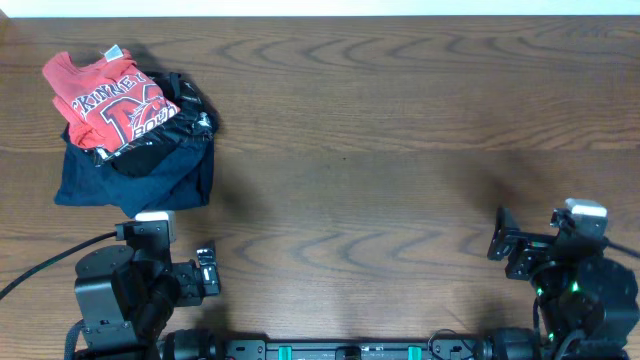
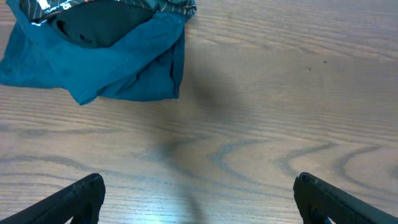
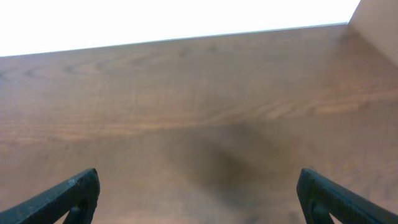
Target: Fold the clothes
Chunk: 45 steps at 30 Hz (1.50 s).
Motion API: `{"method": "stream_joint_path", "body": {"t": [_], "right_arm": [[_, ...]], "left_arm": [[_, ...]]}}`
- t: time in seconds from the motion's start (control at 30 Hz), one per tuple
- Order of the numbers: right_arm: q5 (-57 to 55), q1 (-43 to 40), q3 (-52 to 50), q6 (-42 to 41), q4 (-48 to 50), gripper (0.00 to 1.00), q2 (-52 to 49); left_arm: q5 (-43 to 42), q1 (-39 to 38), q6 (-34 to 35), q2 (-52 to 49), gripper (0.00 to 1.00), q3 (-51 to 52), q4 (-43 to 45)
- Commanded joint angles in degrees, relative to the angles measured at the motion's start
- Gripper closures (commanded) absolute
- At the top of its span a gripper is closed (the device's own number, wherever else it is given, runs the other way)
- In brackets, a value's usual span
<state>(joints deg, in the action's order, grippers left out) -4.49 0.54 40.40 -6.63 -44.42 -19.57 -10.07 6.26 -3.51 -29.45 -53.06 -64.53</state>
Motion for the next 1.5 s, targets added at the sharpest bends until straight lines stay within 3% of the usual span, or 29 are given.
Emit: {"method": "stream_joint_path", "body": {"t": [0.0, 0.4, 0.7, 0.93, 1.47], "right_arm": [[2.67, -1.77, -6.05, 4.92, 4.63, 0.01, 4.5], [8.11, -2.03, -28.13, 6.95, 30.73, 0.01, 19.43], [8.61, -2.03, -39.19, 10.8, 48.41, 0.01, 19.28], [8.33, -2.03, -40.09, 15.32, 40.26, 0.01, 19.3], [8.39, -2.03, -40.09, 15.3, 40.44, 0.01, 19.3]], "left_arm": [[0.63, 0.02, -0.74, 0.35, 0.02, -0.04, -0.22], [0.63, 0.02, -0.74, 0.35, 0.02, -0.04, -0.22], [0.63, 0.02, -0.74, 0.35, 0.02, -0.04, -0.22], [0.63, 0.02, -0.74, 0.35, 0.02, -0.04, -0.24], [0.63, 0.02, -0.74, 0.35, 0.02, -0.04, -0.22]]}}
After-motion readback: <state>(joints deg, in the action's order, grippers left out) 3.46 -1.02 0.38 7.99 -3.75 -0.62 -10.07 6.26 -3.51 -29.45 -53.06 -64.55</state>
